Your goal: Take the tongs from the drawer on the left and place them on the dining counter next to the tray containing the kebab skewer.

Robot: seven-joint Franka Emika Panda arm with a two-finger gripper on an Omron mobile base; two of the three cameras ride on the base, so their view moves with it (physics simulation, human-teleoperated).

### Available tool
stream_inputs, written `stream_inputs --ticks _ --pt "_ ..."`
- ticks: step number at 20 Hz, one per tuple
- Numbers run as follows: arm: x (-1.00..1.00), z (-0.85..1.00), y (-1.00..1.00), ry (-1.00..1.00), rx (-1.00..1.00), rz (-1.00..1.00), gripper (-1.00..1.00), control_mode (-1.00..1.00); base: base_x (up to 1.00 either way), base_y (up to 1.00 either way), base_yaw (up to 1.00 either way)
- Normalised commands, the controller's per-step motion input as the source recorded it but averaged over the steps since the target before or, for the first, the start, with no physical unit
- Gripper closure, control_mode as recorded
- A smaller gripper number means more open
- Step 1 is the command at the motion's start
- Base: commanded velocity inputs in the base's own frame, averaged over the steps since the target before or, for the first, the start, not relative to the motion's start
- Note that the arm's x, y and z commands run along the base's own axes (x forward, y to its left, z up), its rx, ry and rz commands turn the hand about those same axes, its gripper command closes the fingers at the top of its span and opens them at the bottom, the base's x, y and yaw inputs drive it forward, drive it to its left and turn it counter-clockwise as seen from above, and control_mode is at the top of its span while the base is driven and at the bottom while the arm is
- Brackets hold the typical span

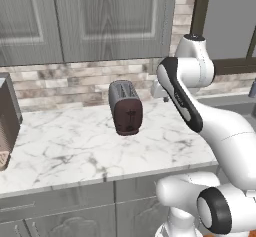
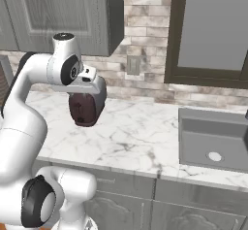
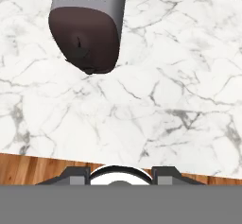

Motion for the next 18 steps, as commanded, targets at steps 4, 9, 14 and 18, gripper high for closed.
stream_inputs --ticks 4,9,14,18 --pt "0.0 0.0 0.0 0.0 0.0 0.0 -1.0 -1.0 0.0 0.0 0.0" --pt "-0.01 0.0 0.0 0.0 0.0 0.0 -1.0 -1.0 0.0 0.0 0.0" --pt "-0.31 0.0 0.42 -0.08 -0.05 0.03 -1.0 -1.0 0.0 0.0 0.0" --pt "-0.71 0.0 0.85 -0.24 -0.17 0.19 -1.0 -1.0 0.0 0.0 0.0"
